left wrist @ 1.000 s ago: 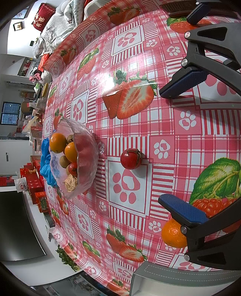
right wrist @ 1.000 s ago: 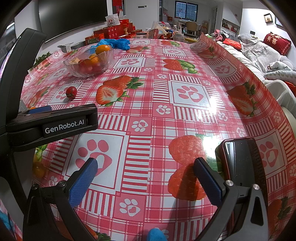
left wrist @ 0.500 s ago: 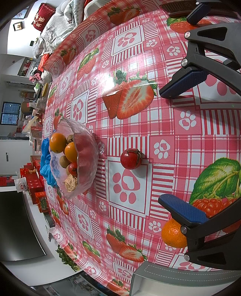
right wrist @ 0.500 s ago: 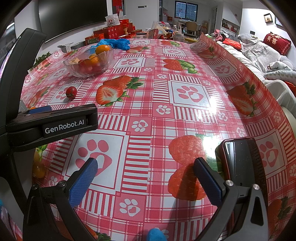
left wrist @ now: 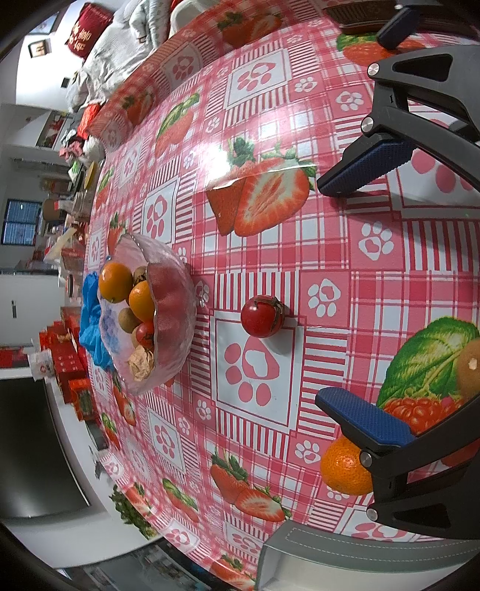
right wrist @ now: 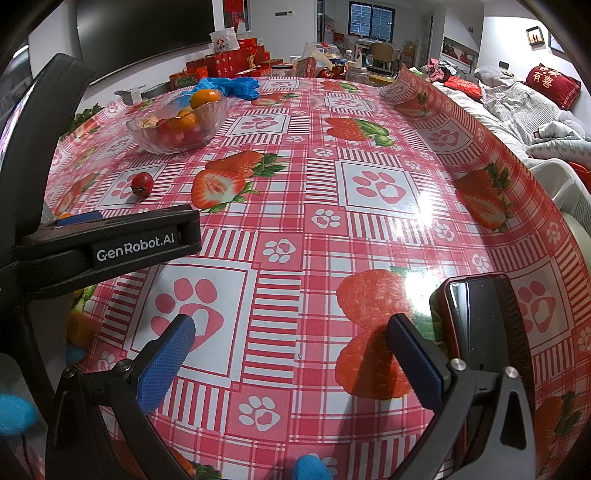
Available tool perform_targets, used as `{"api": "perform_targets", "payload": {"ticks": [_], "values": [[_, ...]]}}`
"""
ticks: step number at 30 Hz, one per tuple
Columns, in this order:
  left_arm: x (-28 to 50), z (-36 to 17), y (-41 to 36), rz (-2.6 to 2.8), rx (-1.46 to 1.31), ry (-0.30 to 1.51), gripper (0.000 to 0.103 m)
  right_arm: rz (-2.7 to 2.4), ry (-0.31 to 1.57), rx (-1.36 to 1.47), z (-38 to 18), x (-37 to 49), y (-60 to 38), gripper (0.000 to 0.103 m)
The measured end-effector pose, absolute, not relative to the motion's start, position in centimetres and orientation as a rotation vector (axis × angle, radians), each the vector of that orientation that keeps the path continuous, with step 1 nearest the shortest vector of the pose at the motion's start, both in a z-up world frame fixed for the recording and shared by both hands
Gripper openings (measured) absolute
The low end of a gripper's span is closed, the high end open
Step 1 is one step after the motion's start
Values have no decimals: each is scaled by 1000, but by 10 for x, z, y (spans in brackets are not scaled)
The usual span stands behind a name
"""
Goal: Organize fruits
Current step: 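Grasp the small brown kiwi with the right gripper while the left tool approaches the fruits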
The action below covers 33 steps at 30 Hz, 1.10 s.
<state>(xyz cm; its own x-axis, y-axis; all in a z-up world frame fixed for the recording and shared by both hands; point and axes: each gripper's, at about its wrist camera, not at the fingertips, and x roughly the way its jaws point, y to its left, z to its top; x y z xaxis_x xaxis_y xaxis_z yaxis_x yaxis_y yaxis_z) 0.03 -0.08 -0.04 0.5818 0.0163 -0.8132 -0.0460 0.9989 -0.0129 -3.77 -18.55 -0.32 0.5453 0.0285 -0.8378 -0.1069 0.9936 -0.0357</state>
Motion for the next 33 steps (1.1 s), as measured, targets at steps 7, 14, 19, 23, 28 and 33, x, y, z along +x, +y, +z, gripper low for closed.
{"api": "perform_targets", "payload": {"ticks": [7, 14, 19, 23, 28, 33], "values": [[1, 1, 1, -33, -27, 982, 103, 80, 991, -86, -3, -38, -185, 103], [-16, 22, 16, -220, -147, 981, 103, 80, 991, -86, -3, -37, -185, 103], [-71, 69, 31, -154, -56, 852, 103, 81, 992, -85, -3, -37, -185, 103], [-113, 83, 53, -85, 26, 858, 103, 104, 1029, -59, 1, -43, -187, 103], [-171, 57, 83, -44, 22, 900, 103, 232, 986, -22, 15, -76, -173, 103], [-197, 19, 90, -10, 24, 971, 103, 350, 985, -81, 17, -85, -137, 103]]}}
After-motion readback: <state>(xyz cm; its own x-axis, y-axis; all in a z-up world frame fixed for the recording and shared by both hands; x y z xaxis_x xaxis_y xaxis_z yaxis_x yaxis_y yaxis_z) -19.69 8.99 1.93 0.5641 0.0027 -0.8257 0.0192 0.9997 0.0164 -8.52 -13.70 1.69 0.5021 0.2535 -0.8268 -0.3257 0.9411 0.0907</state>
